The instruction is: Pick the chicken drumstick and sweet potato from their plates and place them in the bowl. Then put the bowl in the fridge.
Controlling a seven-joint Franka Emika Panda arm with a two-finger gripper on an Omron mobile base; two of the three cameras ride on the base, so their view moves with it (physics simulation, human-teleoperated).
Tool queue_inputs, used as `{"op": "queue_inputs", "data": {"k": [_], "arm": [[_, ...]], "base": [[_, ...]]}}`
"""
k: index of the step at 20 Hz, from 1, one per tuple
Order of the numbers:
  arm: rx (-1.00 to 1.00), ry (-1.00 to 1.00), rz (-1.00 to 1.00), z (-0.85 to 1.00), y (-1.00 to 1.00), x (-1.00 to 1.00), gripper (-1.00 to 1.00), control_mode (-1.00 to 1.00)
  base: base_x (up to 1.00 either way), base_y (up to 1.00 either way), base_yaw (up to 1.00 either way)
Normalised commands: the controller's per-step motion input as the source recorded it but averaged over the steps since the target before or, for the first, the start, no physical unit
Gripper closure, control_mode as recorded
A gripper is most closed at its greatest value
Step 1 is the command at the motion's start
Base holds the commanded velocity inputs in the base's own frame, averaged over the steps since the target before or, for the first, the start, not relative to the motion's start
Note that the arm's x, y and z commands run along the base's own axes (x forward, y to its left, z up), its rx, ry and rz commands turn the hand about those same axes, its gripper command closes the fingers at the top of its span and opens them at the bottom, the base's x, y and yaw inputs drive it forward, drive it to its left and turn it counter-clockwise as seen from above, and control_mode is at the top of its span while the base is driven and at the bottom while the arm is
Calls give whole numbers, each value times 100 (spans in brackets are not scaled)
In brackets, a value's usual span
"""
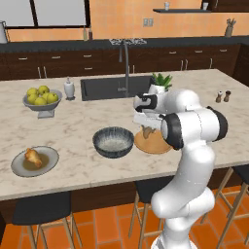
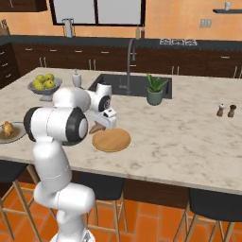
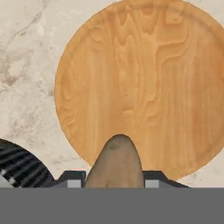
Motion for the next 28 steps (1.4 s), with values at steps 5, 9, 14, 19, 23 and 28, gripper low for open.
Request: {"op": "queue_inputs", "data": {"k": [5,9,14,19,23,28], "arm": [[0,-2,0,32,99,0,100,-100],[0,3,0,1,94,14,100,-100],[0,9,0,-5,55,19,100,-100],[0,4,0,-34,27,-1,100,-100],[0,3,0,-52,32,0,-100,-100],[0,4,1,-3,5,0,-100,-100]], "base": [[0,0,0],[0,0,0],[0,0,0],[0,0,0],[0,0,0],[0,0,0]]}}
